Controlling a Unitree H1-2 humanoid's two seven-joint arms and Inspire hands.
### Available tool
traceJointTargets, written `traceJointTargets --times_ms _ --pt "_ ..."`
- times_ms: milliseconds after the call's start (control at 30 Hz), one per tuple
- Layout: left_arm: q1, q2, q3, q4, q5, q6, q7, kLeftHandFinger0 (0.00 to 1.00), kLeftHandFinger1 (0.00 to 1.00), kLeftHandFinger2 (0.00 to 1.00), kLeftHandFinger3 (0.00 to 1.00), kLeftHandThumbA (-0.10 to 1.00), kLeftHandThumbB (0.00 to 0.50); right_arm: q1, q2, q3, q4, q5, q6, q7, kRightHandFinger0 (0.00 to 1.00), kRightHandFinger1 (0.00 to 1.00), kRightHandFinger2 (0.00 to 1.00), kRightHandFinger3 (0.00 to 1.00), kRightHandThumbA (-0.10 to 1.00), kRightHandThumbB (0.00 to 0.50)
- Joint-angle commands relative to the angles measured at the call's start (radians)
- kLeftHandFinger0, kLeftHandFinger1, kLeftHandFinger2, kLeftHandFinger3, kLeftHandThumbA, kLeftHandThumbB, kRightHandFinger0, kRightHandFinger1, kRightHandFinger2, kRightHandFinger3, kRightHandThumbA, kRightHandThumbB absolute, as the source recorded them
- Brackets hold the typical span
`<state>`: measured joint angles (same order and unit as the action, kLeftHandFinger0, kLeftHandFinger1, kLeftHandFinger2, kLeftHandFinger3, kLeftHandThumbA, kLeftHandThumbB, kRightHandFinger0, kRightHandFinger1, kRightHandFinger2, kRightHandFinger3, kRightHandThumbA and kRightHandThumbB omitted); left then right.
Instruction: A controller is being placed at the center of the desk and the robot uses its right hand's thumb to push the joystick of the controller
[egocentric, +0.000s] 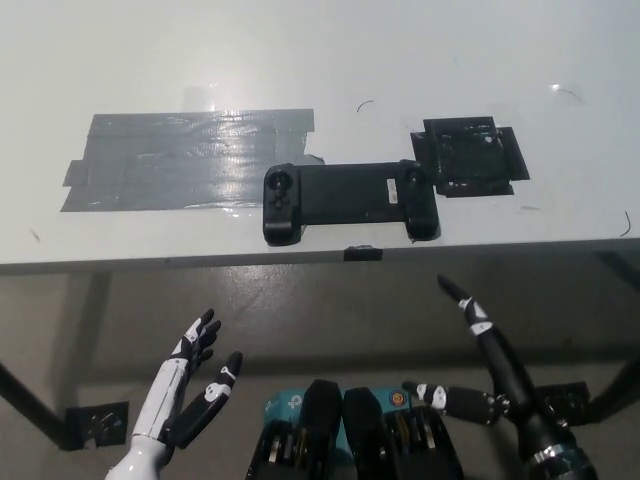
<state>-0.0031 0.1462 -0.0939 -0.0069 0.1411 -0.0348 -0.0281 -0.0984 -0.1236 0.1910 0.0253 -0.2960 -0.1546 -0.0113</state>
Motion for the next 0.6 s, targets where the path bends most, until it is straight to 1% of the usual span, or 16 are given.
traceJointTargets --times_ms 0,33,100,167,300,333,367,400,433,467,500,533,567 --pt "-0.007 0.008 0.005 -0.033 0.002 -0.042 -0.007 1.0 1.0 1.0 1.0 0.67 0.0 -0.075 0.017 -0.054 -0.093 0.001 -0.01 -0.041 1.0 1.0 1.0 1.0 1.0 0.223" --pt "-0.007 0.006 0.004 -0.034 0.006 -0.037 -0.005 1.0 1.0 1.0 1.0 0.67 0.0 -0.093 0.016 -0.064 -0.092 0.005 -0.001 -0.039 1.0 1.0 1.0 1.0 1.0 0.232" --pt "-0.004 0.005 0.002 -0.036 0.009 -0.032 -0.004 1.0 1.0 1.0 1.0 0.67 0.001 -0.139 0.02 -0.089 -0.073 0.023 0.01 -0.037 1.0 1.0 1.0 1.0 1.0 0.226" --pt "-0.002 0.004 0.003 -0.038 0.006 -0.03 -0.005 1.0 1.0 1.0 1.0 0.66 0.0 -0.214 0.026 -0.119 -0.024 0.041 0.021 -0.042 1.0 1.0 1.0 1.0 1.0 0.196" --pt "-0.005 0.003 0.007 -0.046 0.005 -0.027 -0.003 1.0 1.0 1.0 1.0 0.65 0.0 -0.329 0.033 -0.154 0.056 0.054 0.042 -0.042 1.0 1.0 1.0 1.0 1.0 0.175" --pt "-0.008 0.005 0.006 -0.04 0.001 -0.039 -0.006 1.0 1.0 1.0 1.0 0.64 0.0 -0.369 0.034 -0.164 0.092 0.055 0.049 -0.047 1.0 1.0 1.0 1.0 1.0 0.165" --pt "-0.009 0.003 0.005 -0.039 0.003 -0.039 -0.003 1.0 1.0 1.0 1.0 0.64 0.006 -0.384 0.033 -0.169 0.108 0.058 0.05 -0.048 1.0 1.0 1.0 1.0 1.0 0.174" --pt "-0.009 0.0 0.007 -0.037 0.003 -0.038 -0.001 1.0 1.0 1.0 1.0 0.64 0.008 -0.406 0.033 -0.174 0.131 0.062 0.05 -0.05 1.0 1.0 1.0 1.0 1.0 0.149" --pt "-0.01 0.0 0.006 -0.035 0.003 -0.04 -0.001 1.0 1.0 1.0 1.0 0.64 0.007 -0.437 0.033 -0.182 0.166 0.066 0.057 -0.053 1.0 1.0 1.0 1.0 1.0 0.176" --pt "-0.01 0.002 0.005 -0.034 0.005 -0.044 -0.001 1.0 1.0 1.0 1.0 0.64 0.005 -0.458 0.035 -0.187 0.19 0.064 0.065 -0.058 1.0 1.0 1.0 1.0 1.0 0.175" --pt "-0.009 0.001 0.006 -0.034 0.003 -0.046 -0.001 1.0 1.0 1.0 1.0 0.63 0.001 -0.48 0.035 -0.191 0.221 0.062 0.068 -0.063 1.0 1.0 1.0 1.0 1.0 0.184" --pt "-0.009 0.001 0.004 -0.038 0.006 -0.039 -0.002 1.0 1.0 1.0 1.0 0.63 0.003 -0.51 0.035 -0.198 0.271 0.072 0.057 -0.067 1.0 1.0 1.0 1.0 1.0 0.183" --pt "-0.01 0.0 0.004 -0.037 0.004 -0.043 -0.003 1.0 1.0 1.0 1.0 0.61 0.0 -0.532 0.04 -0.205 0.302 0.08 0.062 -0.07 1.0 1.0 1.0 1.0 1.0 0.197"
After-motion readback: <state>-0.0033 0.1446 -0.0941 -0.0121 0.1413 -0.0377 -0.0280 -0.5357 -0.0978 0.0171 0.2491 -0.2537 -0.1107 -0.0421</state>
